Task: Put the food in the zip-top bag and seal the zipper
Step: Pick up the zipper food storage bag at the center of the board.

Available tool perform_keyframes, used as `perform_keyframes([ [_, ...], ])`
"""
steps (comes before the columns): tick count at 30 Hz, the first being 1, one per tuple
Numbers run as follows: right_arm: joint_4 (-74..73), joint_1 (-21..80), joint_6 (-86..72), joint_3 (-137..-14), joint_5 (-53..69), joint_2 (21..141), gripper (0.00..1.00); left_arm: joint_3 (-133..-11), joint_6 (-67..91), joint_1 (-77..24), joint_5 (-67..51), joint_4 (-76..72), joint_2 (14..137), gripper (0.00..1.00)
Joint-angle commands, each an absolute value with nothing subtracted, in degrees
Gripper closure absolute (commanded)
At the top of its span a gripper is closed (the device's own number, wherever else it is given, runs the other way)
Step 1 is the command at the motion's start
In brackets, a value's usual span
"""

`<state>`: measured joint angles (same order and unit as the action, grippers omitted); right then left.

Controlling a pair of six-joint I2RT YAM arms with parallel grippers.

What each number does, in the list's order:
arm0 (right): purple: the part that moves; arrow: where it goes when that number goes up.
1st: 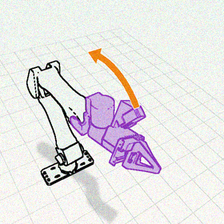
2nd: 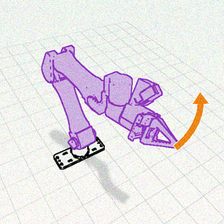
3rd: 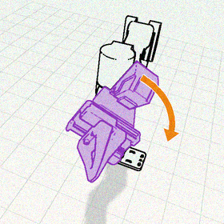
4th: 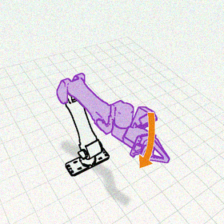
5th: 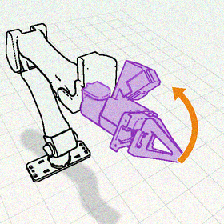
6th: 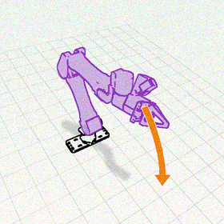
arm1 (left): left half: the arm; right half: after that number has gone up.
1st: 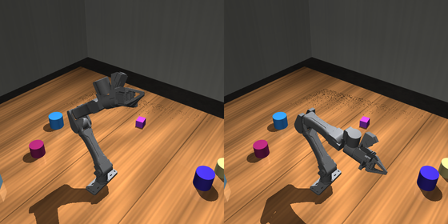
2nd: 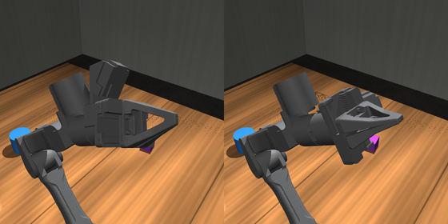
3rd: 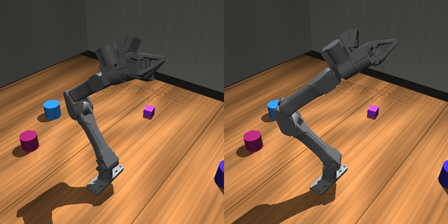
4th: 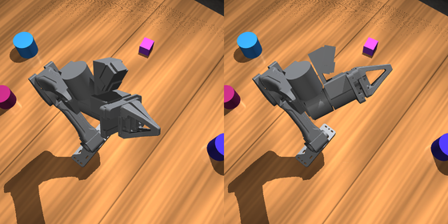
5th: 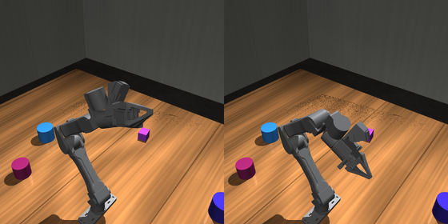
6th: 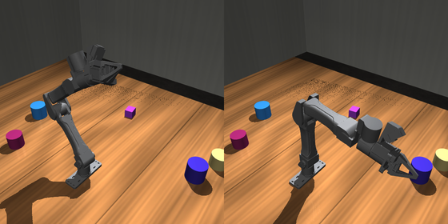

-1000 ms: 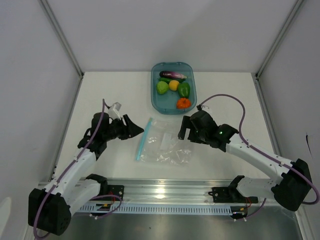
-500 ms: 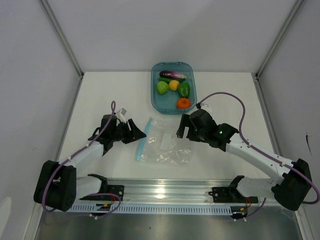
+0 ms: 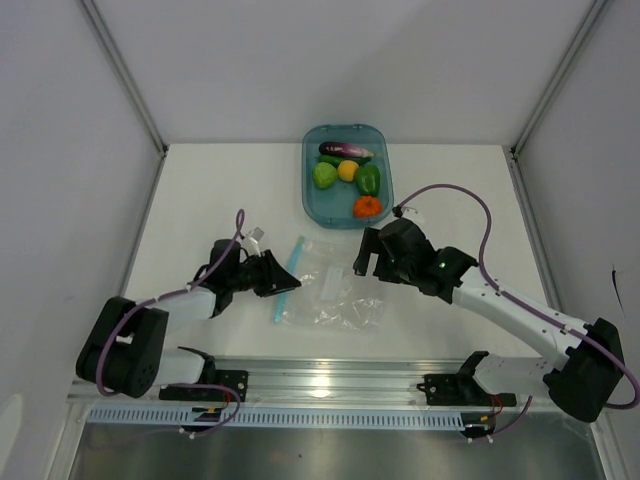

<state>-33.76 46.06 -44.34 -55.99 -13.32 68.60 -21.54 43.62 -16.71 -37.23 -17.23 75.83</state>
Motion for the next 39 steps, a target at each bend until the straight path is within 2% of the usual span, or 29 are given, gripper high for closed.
perform_keyframes([
  [1, -33.0, 46.3, -44.2, -56.5, -15.5, 67.1, 0.01, -19.3, 44.5, -17.0, -36.8, -22.1, 70.5, 0.61],
  [3, -33.0, 46.4, -44.1, -56.3, -15.6, 66.9, 0.01, -18.3, 44.0, -17.0, -33.3, -21.2, 64.8, 0.59],
  [7, -33.0, 46.3, -43.9, -56.2, -15.7, 66.6, 0.01, -17.3, 43.4, -17.0, -18.7, -9.0, 53.3, 0.45],
  [9, -33.0, 46.4, -43.8, -56.4, -15.6, 66.5, 0.01, -17.2, 43.1, -17.0, -14.8, -5.9, 50.5, 0.42],
  [14, -32.9, 46.4, -43.5, -56.4, -15.5, 66.6, 0.01, -18.6, 42.0, -17.0, -16.1, -4.8, 53.2, 0.4],
  [20, -33.7, 46.4, -43.2, -56.5, -16.1, 65.7, 0.01, -19.0, 43.2, -17.0, -18.9, -8.4, 62.5, 0.46],
  [28, -34.1, 46.4, -42.8, -56.3, -16.7, 65.1, 0.01, -15.5, 46.5, -17.0, -31.2, -27.7, 67.9, 0.55],
  [36, -33.2, 46.3, -43.1, -56.2, -16.2, 65.9, 0.01, -14.9, 46.6, -17.4, -37.0, -33.0, 75.6, 0.61],
  [39, -33.0, 46.3, -43.2, -56.2, -16.1, 66.2, 0.01, -14.9, 47.7, -17.5, -39.1, -36.4, 78.1, 0.7],
])
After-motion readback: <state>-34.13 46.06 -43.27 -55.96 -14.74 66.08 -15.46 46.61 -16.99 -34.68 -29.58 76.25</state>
